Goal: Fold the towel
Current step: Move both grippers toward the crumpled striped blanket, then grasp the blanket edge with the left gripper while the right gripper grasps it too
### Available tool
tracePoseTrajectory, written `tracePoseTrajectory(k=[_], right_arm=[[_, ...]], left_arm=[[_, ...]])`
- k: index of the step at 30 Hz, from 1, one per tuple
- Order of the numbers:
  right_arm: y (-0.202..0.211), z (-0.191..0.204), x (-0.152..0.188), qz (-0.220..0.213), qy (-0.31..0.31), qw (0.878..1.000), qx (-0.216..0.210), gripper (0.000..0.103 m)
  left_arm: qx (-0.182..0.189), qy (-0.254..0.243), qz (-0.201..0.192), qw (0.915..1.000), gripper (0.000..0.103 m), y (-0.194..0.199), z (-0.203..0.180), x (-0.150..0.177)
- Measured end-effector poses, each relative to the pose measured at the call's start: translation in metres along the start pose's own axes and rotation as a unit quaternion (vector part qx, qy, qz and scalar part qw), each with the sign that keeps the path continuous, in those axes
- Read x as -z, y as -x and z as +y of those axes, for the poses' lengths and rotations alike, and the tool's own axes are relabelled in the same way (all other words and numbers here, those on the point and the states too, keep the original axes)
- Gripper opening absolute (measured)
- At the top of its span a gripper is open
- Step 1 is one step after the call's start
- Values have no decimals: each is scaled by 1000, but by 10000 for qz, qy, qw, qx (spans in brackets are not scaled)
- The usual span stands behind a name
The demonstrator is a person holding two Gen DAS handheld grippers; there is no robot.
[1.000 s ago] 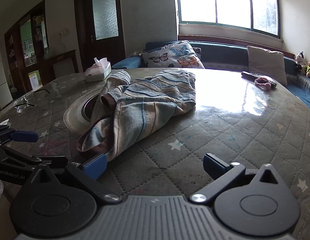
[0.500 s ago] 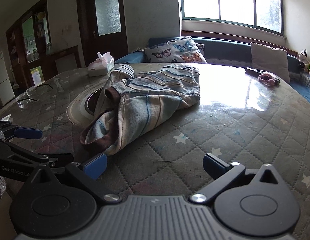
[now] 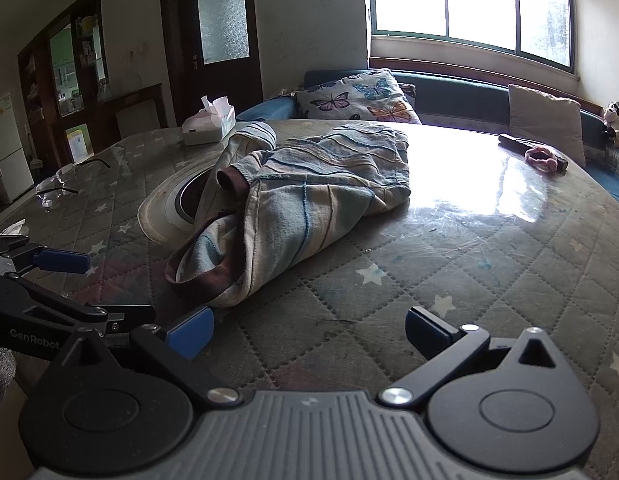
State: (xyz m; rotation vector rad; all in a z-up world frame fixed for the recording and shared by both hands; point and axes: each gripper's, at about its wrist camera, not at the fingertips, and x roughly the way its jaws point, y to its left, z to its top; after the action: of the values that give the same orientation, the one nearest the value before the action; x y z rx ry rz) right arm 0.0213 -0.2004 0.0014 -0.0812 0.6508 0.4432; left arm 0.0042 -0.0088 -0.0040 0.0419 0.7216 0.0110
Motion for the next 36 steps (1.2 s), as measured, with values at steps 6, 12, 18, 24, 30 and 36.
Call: tracePoseTrajectory(k=[6,12,18,24,30,36], right_arm=[[-3,2,-2,20,28,10000,-16,103],[-6,3,-4,46,45,10000,-31,103],[-10,3,-7,78,96,9999,-34,103],[-14,3,-14,82,136,9999,-51,103],[-19,2,-22,75,179,9998,-56,103],[-24,0,-30,69,223,9997,-60,103]], left_arm=[[5,-13,8,10000,103,-1,0,-2],[46,-53,-15,10000,103,-2,2,-6],[5,-42,-45,10000,103,-4,6,-12],[-17,-56,-70,10000,103,-8,9,-20],[-26,-54,-95,9999,103,-11,10,-28],[-48,-26,-165,9998,103,-14,13,-38]])
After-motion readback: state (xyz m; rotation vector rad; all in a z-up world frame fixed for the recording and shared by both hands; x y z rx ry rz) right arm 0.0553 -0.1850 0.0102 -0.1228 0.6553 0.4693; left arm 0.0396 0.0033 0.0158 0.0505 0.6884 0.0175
